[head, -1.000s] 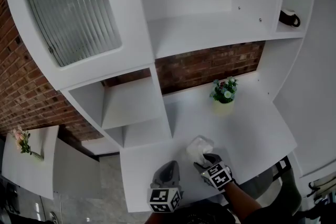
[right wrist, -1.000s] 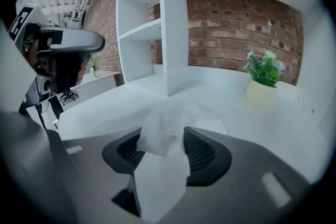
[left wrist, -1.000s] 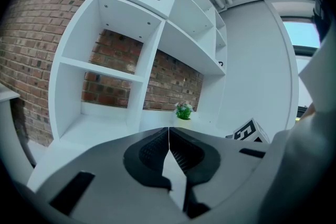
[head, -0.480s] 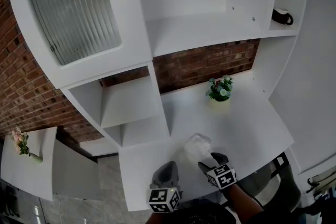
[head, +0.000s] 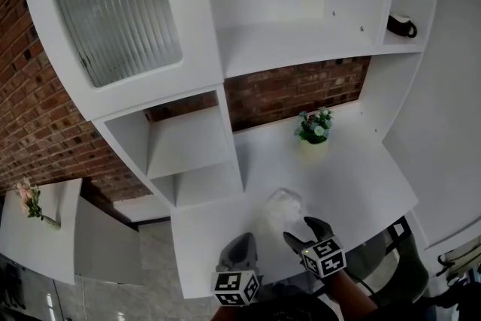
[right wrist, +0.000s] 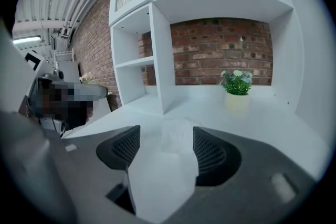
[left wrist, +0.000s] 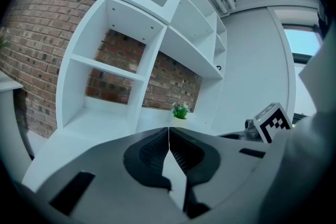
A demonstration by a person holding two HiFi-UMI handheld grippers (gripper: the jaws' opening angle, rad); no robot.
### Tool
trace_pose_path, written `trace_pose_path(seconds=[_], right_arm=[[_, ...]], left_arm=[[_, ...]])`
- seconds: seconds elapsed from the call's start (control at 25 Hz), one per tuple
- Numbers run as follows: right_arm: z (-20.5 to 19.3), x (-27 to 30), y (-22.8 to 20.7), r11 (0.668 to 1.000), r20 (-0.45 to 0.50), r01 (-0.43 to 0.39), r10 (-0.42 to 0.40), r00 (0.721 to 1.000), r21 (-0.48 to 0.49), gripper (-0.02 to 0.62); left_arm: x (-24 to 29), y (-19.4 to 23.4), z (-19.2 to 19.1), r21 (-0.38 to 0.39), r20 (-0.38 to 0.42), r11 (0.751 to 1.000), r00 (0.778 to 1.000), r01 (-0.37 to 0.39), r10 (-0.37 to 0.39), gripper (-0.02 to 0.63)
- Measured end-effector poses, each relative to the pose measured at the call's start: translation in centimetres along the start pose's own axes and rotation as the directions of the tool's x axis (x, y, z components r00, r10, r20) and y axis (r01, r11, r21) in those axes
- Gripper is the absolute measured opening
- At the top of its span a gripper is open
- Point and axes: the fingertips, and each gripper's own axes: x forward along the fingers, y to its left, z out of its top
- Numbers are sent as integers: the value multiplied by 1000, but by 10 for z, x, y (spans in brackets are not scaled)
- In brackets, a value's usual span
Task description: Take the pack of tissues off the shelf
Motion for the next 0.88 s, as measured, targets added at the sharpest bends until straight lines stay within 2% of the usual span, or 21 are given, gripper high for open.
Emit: trace_pose_path(seconds=[0.24, 0.4, 0.56, 0.72, 0.88], right_arm=[[2, -18, 7, 1000, 30, 26, -26, 999, -2, 310], [1, -31, 19, 999, 45, 24, -25, 999, 28, 310], [-9, -44, 19, 997, 55, 53, -56, 997, 53, 310], [-14, -57, 23, 994, 74, 71, -77, 994, 89, 308], [-13, -67, 30, 992, 113, 90, -99, 989, 84, 279]], left_arm=[[-13, 1, 0, -17, 12, 1000, 1000, 1, -1, 11], [-21, -1, -2, -15, 15, 1000, 1000, 16, -16, 11], [-28, -2, -10, -12, -10, 999, 999, 32, -32, 11], [-40, -2, -12, 9, 1, 1000, 1000, 27, -27, 12], [-50, 1, -19, 9, -6, 1000, 1000, 27, -27, 11]])
